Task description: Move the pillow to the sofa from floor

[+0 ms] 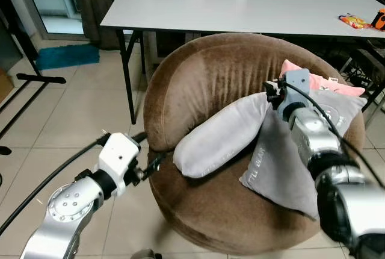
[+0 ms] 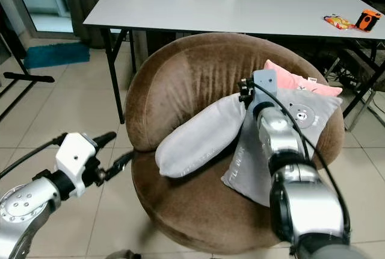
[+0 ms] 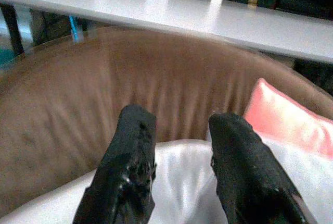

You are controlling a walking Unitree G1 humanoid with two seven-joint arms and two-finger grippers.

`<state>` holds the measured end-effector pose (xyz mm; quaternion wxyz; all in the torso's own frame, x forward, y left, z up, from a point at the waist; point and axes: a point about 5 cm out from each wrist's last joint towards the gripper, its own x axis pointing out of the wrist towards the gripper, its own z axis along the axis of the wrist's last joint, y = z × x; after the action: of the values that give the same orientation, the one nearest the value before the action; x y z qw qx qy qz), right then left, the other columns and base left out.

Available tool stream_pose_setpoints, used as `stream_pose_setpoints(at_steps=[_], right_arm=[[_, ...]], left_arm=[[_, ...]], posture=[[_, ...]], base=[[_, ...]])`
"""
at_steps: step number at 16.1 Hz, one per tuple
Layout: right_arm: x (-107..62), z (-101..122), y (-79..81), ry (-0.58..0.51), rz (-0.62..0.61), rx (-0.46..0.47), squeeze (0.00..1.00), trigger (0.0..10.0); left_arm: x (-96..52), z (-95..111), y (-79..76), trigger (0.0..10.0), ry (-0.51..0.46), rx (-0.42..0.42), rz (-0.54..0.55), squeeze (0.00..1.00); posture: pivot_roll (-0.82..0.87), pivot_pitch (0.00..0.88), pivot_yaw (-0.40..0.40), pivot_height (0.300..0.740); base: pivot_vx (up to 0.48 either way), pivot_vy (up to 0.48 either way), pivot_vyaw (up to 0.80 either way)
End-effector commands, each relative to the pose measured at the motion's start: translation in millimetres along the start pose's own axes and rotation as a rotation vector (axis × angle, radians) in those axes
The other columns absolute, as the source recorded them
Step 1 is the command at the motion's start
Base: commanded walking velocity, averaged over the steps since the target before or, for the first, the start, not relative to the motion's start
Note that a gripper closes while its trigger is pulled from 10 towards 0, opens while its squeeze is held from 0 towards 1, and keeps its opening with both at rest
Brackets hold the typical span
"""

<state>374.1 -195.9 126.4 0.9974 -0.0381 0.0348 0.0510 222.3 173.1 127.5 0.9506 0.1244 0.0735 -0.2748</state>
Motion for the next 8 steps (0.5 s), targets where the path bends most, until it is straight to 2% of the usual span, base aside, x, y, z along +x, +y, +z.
stream_pose_setpoints(at_steps=[1, 3, 4, 6, 8], right_arm=[[-8.1, 4, -0.4, -0.056, -0.008, 0.054, 0.0, 10.0], [-28.6, -1, 11.0, -0.071, -0.03, 0.093, 0.0, 10.0], [-55.1, -12, 30.2, -0.052, -0.049, 0.113, 0.0, 10.0], [-71.3, -22, 48.7, -0.012, -0.054, 0.154, 0.0, 10.0], [-78.6, -23, 56.5, 0.017, -0.054, 0.158, 0.0, 10.0]], left_arm=[[2.0, 4, 6.7, 10.0, -0.019, -0.014, 0.066, 0.0], [5.8, 4, 10.1, 10.0, -0.037, -0.025, 0.138, 0.0], [10.5, 3, 13.3, 10.0, -0.044, -0.021, 0.22, 0.0], [14.5, 4, 15.8, 10.0, -0.053, 0.003, 0.27, 0.0], [15.7, 5, 17.2, 10.0, -0.056, 0.022, 0.297, 0.0]], posture=[[-0.08, 0.0, -0.035, 0.74], [-0.11, 0.0, -0.017, 0.74], [-0.12, 0.0, -0.014, 0.74], [-0.13, 0.0, -0.015, 0.74], [-0.13, 0.0, -0.016, 0.74]], base=[[0.0, 0.0, -0.74], [0.0, 0.0, -0.74], [0.0, 0.0, -0.75], [0.0, 0.0, -0.75], [0.0, 0.0, -0.75]])
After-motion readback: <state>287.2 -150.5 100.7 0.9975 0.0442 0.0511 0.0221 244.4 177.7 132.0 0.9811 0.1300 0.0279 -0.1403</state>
